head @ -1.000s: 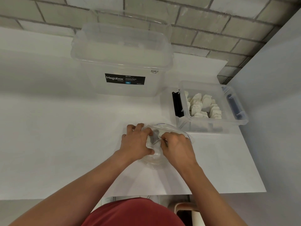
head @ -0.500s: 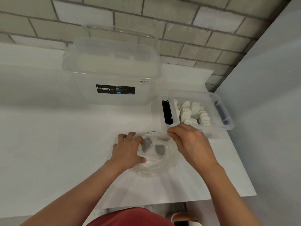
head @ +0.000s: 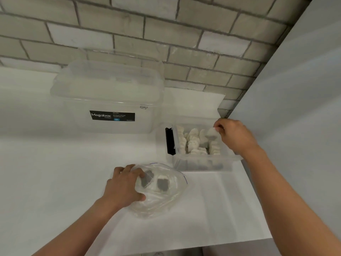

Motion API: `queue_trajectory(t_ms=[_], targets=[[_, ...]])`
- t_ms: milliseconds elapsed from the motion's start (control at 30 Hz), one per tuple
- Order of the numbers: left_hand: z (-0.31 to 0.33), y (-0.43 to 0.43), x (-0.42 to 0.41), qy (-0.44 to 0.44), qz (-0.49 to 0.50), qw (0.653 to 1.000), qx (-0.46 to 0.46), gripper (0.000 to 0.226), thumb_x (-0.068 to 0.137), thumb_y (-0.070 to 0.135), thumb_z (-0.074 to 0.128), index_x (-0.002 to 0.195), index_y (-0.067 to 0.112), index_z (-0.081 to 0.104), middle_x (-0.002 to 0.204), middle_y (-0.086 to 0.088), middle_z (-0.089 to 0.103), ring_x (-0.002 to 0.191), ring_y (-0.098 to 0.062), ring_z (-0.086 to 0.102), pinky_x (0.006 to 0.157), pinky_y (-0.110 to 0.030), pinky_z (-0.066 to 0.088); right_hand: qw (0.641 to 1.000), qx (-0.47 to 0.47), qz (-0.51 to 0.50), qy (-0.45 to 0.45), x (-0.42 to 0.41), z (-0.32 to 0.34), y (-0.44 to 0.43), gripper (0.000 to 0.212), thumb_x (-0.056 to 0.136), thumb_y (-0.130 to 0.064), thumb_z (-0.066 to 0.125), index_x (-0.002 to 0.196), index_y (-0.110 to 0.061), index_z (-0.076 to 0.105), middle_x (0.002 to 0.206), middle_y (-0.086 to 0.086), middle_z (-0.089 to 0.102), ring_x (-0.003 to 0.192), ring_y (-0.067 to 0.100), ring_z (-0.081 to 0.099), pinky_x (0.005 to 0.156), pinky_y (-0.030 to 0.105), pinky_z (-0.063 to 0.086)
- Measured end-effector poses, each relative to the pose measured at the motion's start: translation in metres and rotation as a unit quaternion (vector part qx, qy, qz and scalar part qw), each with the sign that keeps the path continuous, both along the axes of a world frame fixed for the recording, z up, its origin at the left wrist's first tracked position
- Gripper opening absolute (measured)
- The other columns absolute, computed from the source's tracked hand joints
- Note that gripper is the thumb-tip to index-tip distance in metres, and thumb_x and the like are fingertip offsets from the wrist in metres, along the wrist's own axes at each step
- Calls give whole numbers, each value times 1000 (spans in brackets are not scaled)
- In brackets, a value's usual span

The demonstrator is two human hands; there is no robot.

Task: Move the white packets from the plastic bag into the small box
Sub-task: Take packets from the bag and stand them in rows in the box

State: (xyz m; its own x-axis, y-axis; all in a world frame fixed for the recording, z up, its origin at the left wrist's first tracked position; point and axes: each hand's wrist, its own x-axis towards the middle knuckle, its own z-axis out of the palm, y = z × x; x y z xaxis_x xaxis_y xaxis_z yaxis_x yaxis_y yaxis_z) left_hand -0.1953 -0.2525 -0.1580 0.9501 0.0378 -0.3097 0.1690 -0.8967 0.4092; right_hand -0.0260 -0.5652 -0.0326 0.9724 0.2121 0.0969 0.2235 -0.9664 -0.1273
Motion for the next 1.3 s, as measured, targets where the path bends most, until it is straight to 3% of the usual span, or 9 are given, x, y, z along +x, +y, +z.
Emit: queue_trajectory(t_ms=[200,467,633,767,867,933,1033,1133,1300], targets=[[-2,0,2,-1,11,1000,-12,68,55,53,79,117,46,51,139,20,39,127,-21,32,94,-39,49,987,-86,45,125,40,-42,2,19,94,-21,54,97,-32,70,109,-1,70,99,25,64,85,42,56],[-9,2,3,-6,21,1000,-10,73,45,61,74,113,48,51,133,23,40,127,-19,37,96,-40,48,995,-74,31,56,44,-63,4,15,94,-24,60,91,-29,74,99,-2,73,87,26,68,77,39,57],[-11,3,2,-8,19,1000,-2,73,45,62,73,113,48,51,134,22,42,127,-19,38,97,-39,48,998,-51,24,32,35,-48,4,13,94,-32,66,101,-25,75,104,-1,72,97,27,66,77,38,57],[-10,3,2,-10,12,1000,0,71,49,58,75,115,48,51,135,22,41,127,-20,36,97,-39,47,996,75,11,-37,2,-24,5,9,92,-26,70,98,-26,76,97,-7,70,89,21,67,78,37,56],[-11,4,2,-7,3,1000,10,71,49,60,73,115,48,50,136,20,43,126,-20,39,98,-39,47,972,225,30,-66,-50,-6,25,7,88,-21,75,94,-24,78,88,-13,70,70,7,64,76,25,53],[-11,4,1,-13,-2,1000,10,71,49,60,73,116,47,50,136,17,45,126,-21,41,98,-39,47,944,324,48,-35,-93,-1,47,8,88,-18,76,93,-23,78,87,-16,71,74,7,65,69,14,49],[-7,2,-2,-27,-3,1000,5,67,57,52,81,116,41,51,136,12,48,125,-25,43,96,-42,49,913,392,91,68,-142,-16,82,10,88,-18,77,95,-25,79,89,-18,72,82,7,68,70,13,51],[-3,0,-4,-37,-12,999,6,65,61,48,84,114,35,48,132,7,51,120,-27,47,93,-45,50,923,329,130,148,-161,-53,111,10,89,-19,75,95,-27,80,87,-19,72,84,3,68,76,16,53],[-3,3,-9,-51,-16,999,0,75,65,47,85,125,31,42,131,2,49,117,-28,50,89,-48,52,969,170,120,131,-157,-109,135,18,94,-20,64,105,-24,77,99,-5,73,90,16,67,81,38,55]])
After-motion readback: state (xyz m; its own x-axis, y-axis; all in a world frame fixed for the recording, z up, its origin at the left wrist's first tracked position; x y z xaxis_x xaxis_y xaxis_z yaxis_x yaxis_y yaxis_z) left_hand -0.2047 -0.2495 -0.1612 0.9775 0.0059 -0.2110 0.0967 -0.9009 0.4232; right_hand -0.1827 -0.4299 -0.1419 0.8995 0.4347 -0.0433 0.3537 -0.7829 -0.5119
